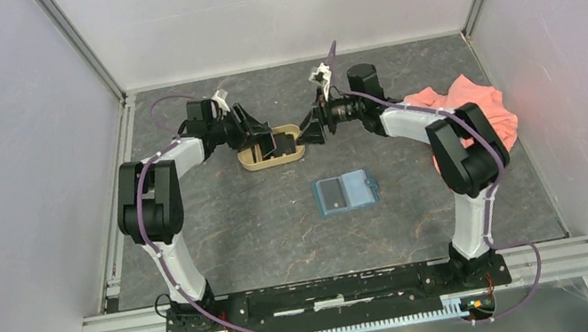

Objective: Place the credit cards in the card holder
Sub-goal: Pick up the credit card from the storage box.

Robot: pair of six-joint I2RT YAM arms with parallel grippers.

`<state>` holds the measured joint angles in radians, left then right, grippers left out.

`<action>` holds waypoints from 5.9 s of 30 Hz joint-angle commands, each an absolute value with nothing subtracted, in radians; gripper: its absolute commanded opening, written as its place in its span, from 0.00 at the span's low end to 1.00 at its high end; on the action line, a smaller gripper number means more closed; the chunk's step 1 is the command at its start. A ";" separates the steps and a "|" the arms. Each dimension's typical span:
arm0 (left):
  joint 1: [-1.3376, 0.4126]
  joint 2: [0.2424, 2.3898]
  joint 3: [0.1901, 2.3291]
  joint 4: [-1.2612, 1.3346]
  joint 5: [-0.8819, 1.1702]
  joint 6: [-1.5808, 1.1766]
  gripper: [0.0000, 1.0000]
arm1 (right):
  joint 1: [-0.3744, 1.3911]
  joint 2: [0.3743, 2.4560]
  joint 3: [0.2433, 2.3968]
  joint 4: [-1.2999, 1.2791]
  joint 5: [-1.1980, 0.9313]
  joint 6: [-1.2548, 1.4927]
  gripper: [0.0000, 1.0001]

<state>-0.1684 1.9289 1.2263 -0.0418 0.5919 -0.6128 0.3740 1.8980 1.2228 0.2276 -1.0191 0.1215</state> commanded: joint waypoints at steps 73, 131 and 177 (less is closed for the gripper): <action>-0.133 2.013 1.028 0.864 0.994 -1.075 0.44 | 0.419 2.190 1.368 0.762 -1.066 0.842 0.28; -0.115 1.929 0.988 0.739 0.849 -0.976 0.44 | 0.400 2.302 1.649 0.147 -0.855 0.373 0.19; -0.919 1.506 0.955 0.204 -0.397 -0.819 0.37 | 0.212 1.335 0.654 0.398 -0.957 0.326 0.72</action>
<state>-0.9024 1.4960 0.9081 0.2115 -0.3092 -0.8619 0.2138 1.2762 0.6186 0.3584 -0.9981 0.2401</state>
